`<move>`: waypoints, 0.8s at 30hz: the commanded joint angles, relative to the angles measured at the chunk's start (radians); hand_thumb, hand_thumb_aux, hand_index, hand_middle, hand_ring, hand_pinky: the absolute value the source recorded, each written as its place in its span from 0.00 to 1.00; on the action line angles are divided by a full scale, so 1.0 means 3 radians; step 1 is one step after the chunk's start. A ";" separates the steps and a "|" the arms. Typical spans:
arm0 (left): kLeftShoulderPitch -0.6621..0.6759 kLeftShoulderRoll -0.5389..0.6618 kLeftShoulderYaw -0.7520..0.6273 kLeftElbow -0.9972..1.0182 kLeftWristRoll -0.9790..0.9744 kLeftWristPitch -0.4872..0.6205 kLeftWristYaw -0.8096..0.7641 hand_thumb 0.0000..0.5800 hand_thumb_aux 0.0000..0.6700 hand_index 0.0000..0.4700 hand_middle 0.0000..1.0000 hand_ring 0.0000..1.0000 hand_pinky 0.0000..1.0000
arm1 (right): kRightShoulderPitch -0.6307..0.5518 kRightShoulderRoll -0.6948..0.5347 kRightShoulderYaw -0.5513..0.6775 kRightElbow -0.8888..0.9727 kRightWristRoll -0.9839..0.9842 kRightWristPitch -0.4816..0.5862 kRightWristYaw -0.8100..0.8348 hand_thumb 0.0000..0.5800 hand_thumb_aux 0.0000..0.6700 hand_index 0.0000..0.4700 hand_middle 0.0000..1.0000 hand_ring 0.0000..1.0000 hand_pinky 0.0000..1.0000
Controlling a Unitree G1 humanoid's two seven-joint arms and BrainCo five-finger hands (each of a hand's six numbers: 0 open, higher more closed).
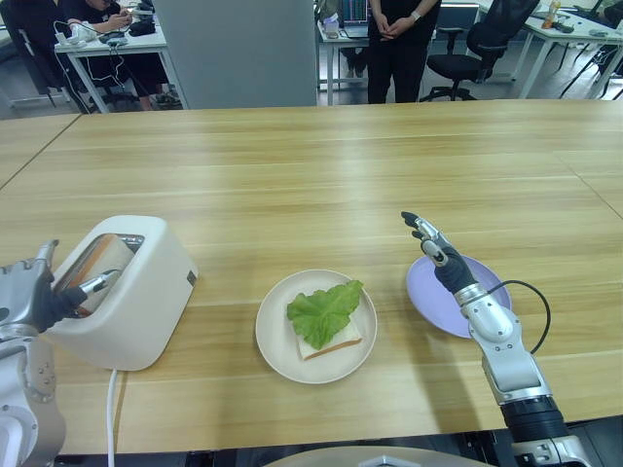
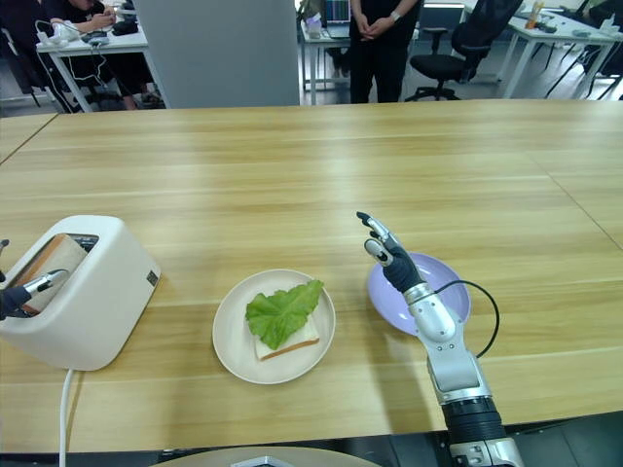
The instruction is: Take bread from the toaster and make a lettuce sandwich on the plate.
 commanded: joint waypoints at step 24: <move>-0.0130 -0.0049 -0.0102 0.0190 -0.0314 -0.0193 0.0016 1.00 1.00 0.98 0.35 0.35 0.35 | -0.0016 0.0037 -0.0020 0.0126 -0.0039 -0.0024 -0.0020 0.00 0.00 0.00 0.00 0.00 0.00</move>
